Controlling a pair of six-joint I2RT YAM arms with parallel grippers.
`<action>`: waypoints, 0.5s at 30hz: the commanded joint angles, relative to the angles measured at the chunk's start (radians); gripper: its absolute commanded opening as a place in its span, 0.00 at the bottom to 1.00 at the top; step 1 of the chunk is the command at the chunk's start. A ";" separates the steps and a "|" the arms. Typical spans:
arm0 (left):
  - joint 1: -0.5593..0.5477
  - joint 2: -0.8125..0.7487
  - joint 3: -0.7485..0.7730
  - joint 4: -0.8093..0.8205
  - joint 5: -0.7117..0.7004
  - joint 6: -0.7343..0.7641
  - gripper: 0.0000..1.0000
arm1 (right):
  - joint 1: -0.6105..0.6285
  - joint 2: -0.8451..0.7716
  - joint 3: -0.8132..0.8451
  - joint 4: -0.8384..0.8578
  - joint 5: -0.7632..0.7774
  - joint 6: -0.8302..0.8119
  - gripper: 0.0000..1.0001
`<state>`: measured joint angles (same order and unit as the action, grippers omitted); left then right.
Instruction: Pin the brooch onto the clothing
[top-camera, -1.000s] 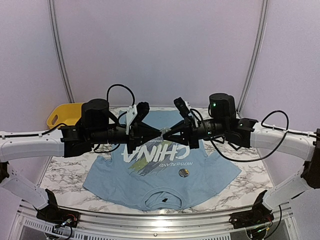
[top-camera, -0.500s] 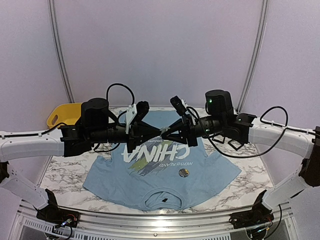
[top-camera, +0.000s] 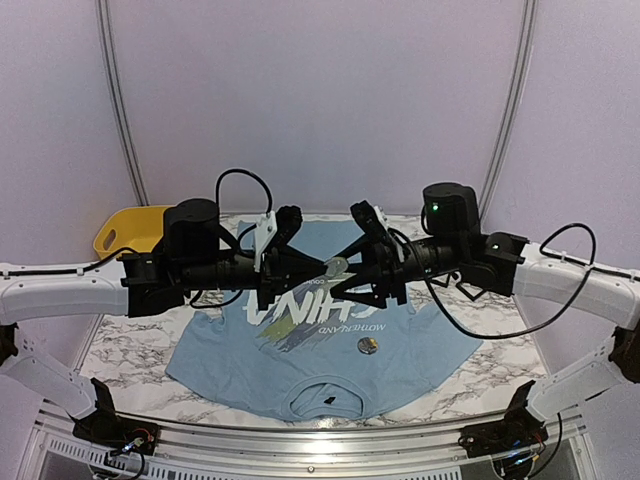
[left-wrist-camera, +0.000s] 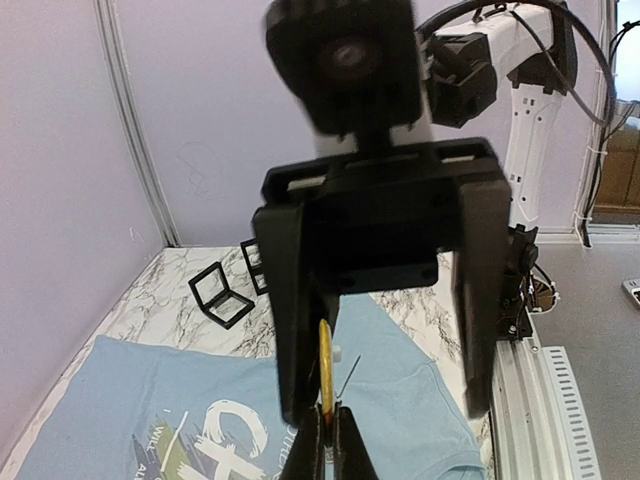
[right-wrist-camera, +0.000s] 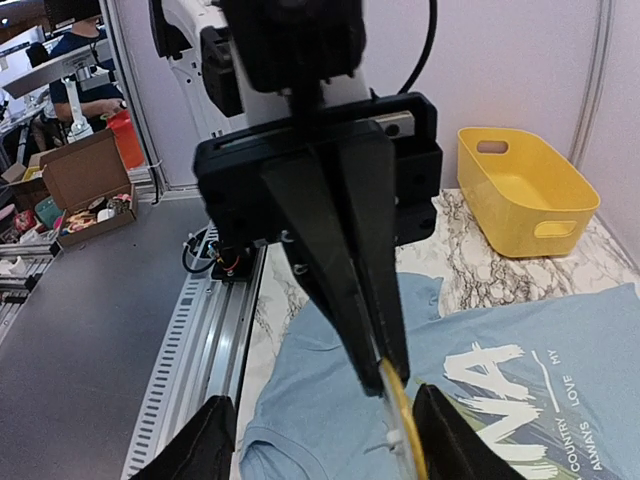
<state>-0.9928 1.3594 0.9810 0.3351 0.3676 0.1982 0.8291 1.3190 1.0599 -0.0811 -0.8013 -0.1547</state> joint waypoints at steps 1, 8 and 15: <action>0.017 -0.028 0.009 0.015 -0.010 -0.006 0.00 | 0.000 -0.088 -0.027 -0.059 0.023 -0.110 0.57; 0.017 -0.028 0.010 0.015 0.026 -0.016 0.00 | -0.052 -0.132 -0.063 0.029 0.086 -0.058 0.36; 0.017 -0.034 0.007 0.015 0.041 -0.023 0.00 | -0.071 -0.108 -0.061 0.072 0.088 -0.015 0.11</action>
<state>-0.9813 1.3567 0.9810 0.3389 0.3885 0.1864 0.7670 1.2003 0.9958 -0.0654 -0.7227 -0.2020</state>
